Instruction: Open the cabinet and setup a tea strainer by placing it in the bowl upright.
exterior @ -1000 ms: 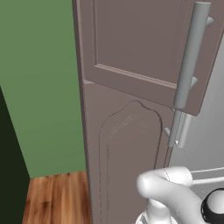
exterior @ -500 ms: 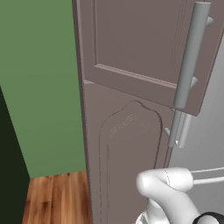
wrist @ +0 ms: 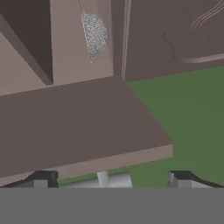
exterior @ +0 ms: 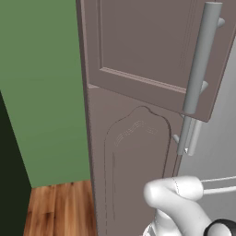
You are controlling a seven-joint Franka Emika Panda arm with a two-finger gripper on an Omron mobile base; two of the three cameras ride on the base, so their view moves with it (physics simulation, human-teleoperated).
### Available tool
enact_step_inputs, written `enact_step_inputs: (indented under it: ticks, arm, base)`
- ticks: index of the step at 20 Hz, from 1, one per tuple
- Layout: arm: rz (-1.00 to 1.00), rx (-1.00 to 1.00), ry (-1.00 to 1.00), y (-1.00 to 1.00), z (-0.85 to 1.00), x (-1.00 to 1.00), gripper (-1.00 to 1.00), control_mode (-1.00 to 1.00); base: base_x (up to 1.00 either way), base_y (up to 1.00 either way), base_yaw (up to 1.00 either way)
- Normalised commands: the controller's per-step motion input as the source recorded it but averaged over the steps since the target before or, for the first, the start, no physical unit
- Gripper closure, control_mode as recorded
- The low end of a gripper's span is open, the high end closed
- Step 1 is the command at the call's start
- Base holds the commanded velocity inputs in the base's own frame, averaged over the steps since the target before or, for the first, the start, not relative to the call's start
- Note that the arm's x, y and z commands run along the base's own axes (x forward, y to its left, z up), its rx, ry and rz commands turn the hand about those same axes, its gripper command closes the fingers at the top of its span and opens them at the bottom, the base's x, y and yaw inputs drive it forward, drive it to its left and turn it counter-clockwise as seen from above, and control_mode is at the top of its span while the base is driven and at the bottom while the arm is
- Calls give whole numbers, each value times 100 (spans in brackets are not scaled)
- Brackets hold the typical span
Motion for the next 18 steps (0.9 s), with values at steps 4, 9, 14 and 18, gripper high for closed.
enact_step_inputs:
  ticks: [4, 9, 14, 18]
  arm:
    - [0, 0, 0, 5, 4, 25, -100, -100]
    - [0, -1, 0, 16, 0, 11, -100, -100]
    - [2, -2, 0, 39, 0, 0, -100, -100]
    - [0, -1, 0, 39, 0, 17, -100, -100]
  base:
    - [0, 0, 0]
    - [0, 0, 0]
    - [0, 0, 0]
    - [0, 0, 0]
